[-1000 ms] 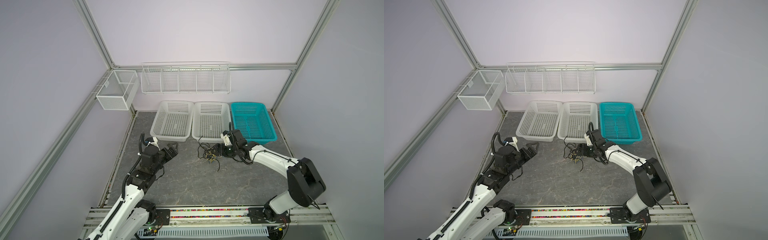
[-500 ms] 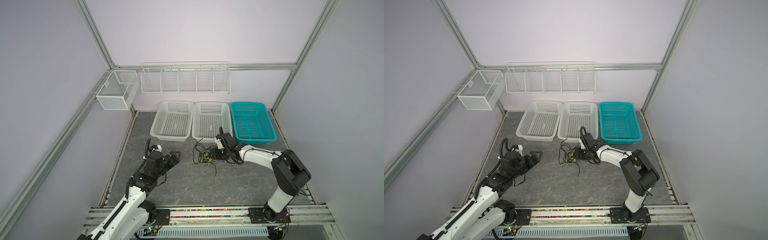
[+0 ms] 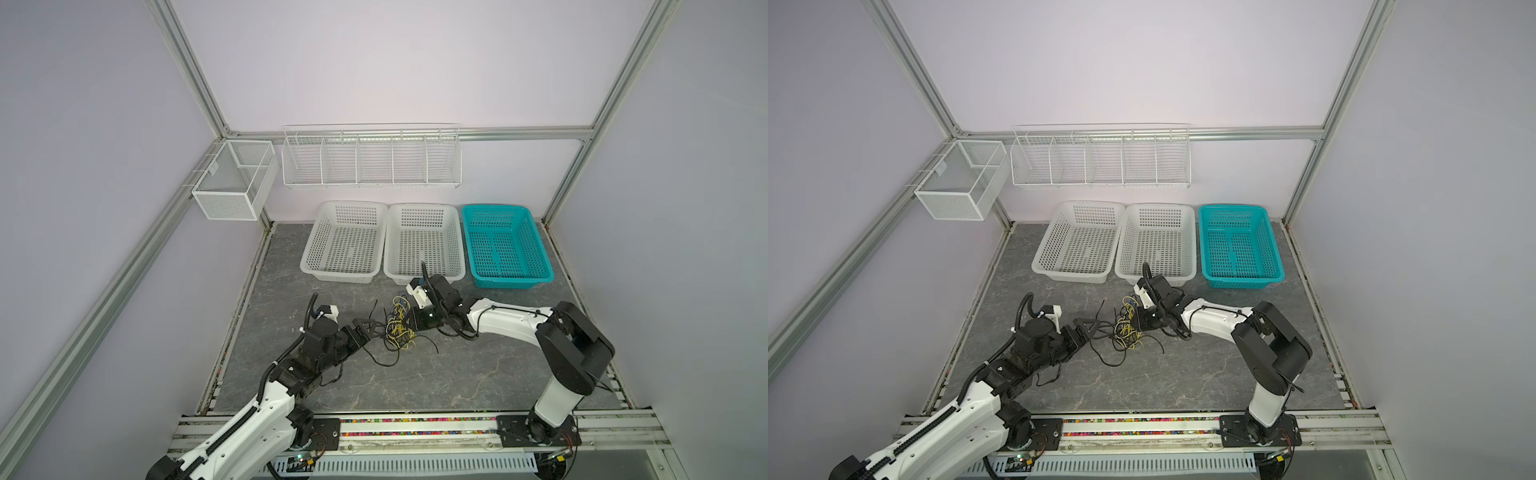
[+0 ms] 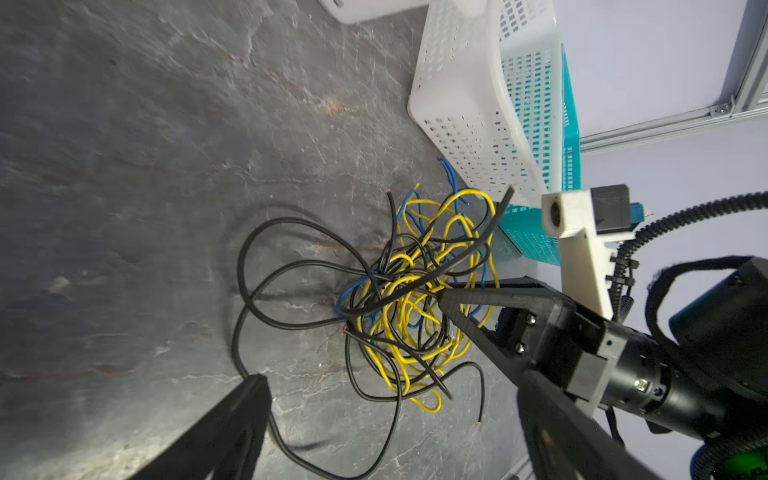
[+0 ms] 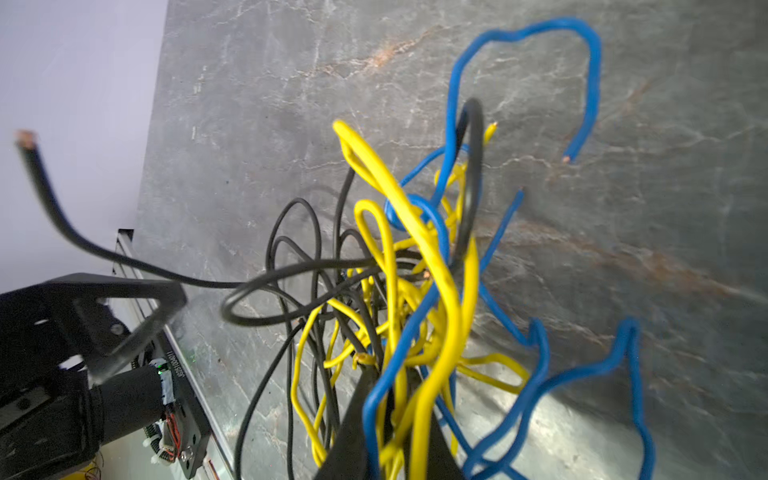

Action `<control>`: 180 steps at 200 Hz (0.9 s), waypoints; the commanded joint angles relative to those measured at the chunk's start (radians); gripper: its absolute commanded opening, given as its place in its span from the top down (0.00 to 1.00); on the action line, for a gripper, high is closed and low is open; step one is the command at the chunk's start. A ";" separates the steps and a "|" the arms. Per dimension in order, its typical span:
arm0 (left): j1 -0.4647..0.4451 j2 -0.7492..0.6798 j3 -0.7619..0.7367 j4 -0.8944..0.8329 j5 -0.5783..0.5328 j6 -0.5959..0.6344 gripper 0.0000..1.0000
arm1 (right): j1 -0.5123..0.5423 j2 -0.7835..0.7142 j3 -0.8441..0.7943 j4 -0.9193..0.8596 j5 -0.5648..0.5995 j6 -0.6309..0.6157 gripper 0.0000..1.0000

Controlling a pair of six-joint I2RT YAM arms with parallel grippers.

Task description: Untangle the cables

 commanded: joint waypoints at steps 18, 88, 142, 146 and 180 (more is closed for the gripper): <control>-0.086 0.105 -0.004 0.158 -0.028 -0.068 0.06 | 0.002 -0.085 -0.069 0.152 -0.111 0.003 0.92; -0.151 0.311 0.056 0.288 -0.023 -0.066 0.21 | 0.006 -0.167 -0.167 0.327 -0.223 0.044 0.94; -0.165 0.399 0.121 0.344 -0.024 -0.059 0.41 | 0.021 -0.167 -0.169 0.342 -0.242 0.051 0.94; -0.166 0.404 0.126 0.346 -0.024 -0.056 0.43 | 0.022 -0.166 -0.168 0.340 -0.243 0.051 0.94; -0.169 0.413 0.163 0.346 -0.028 -0.034 0.65 | 0.025 -0.174 -0.167 0.320 -0.234 0.042 0.93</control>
